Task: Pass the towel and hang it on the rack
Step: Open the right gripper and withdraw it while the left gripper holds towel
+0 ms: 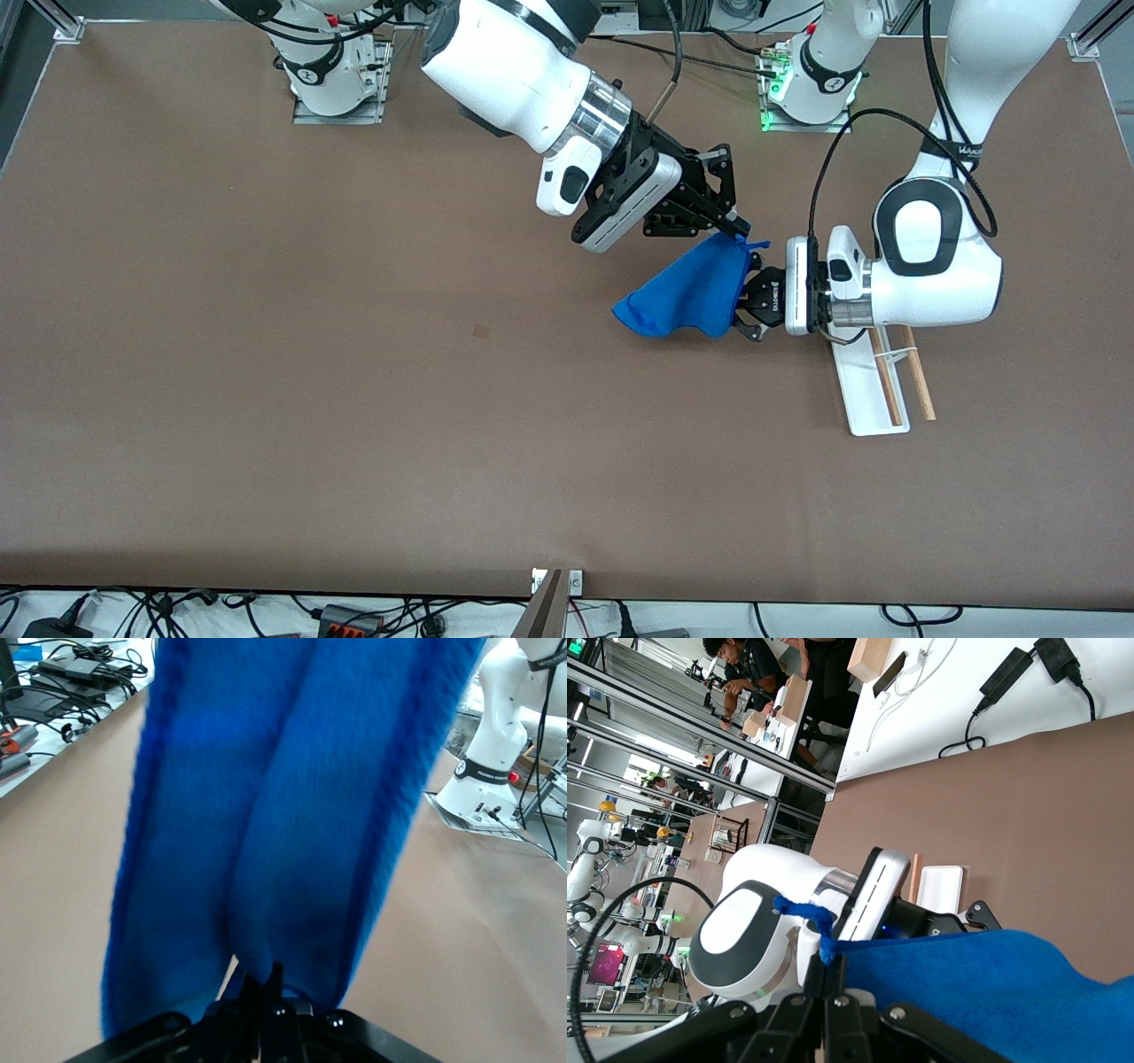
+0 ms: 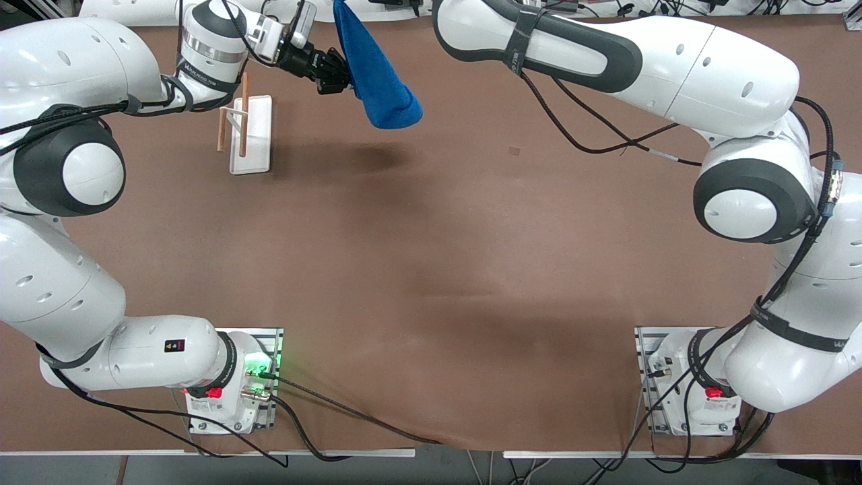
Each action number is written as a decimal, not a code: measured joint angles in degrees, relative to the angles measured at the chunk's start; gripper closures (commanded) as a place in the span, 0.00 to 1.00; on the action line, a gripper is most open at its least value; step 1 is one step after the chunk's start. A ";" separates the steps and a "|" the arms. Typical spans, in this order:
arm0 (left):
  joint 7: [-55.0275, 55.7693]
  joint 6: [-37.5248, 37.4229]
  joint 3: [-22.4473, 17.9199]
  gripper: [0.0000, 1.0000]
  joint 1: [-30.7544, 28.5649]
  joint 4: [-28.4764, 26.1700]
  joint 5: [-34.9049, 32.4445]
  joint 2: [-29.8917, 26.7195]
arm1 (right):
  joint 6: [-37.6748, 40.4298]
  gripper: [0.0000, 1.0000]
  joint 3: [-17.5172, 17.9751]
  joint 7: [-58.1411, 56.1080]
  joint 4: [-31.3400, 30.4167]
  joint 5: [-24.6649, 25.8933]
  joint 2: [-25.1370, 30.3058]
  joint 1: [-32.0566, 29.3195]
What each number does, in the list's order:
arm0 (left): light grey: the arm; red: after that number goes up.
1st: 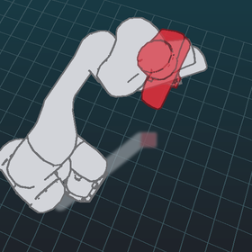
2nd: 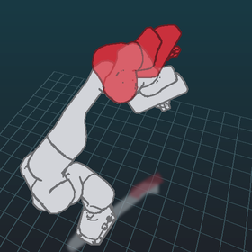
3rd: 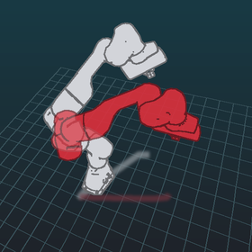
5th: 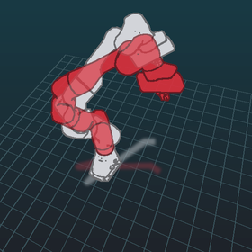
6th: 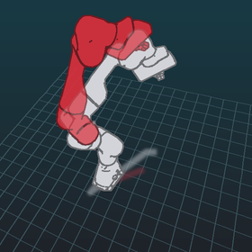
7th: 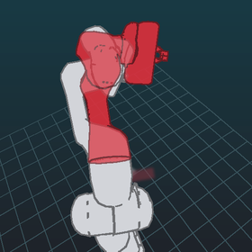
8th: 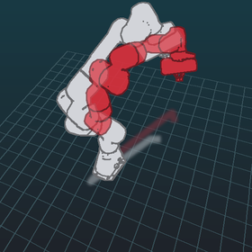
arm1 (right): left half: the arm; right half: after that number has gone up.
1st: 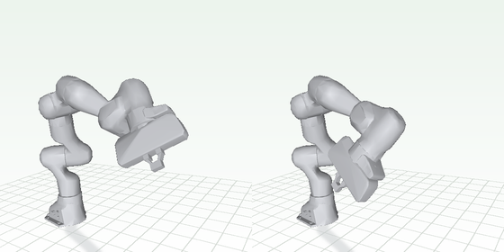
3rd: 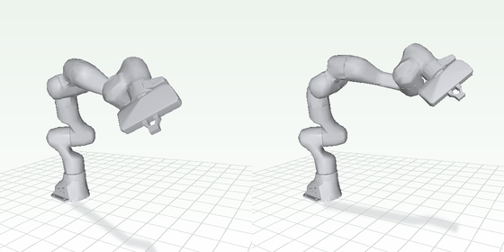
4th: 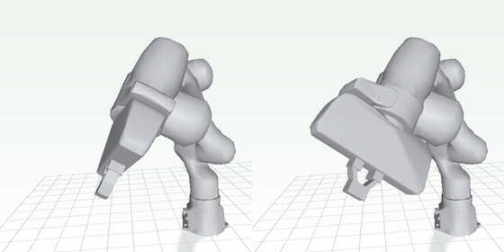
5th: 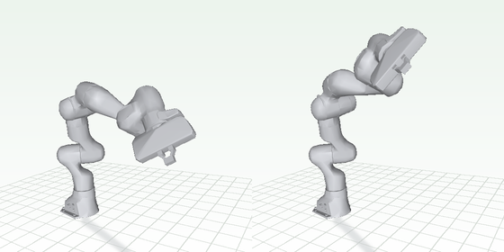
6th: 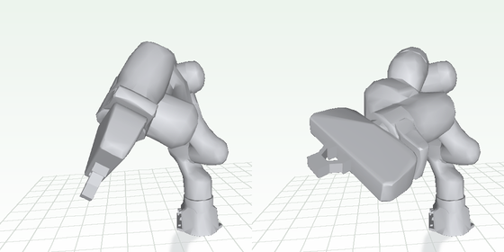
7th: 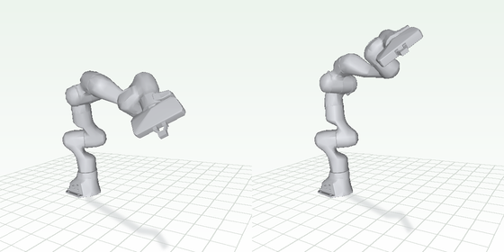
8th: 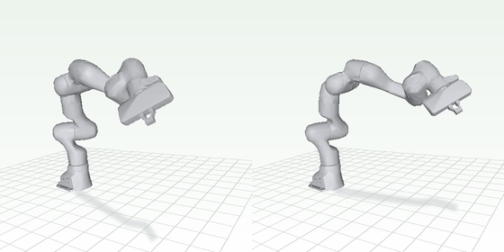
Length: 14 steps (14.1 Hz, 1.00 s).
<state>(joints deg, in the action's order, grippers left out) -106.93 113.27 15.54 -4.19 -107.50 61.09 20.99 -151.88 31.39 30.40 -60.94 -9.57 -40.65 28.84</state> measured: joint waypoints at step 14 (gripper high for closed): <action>4.58 -0.38 -0.54 1.00 -2.37 0.07 -4.54 -2.00 | 8.86 0.00 -2.82 -0.04 -1.71 6.25 -0.21 -0.34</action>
<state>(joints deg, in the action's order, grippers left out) -102.35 112.88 15.01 -6.55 -107.43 56.55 18.99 -143.03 28.57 30.36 -62.64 -3.32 -40.86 28.50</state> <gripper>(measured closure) 0.982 0.211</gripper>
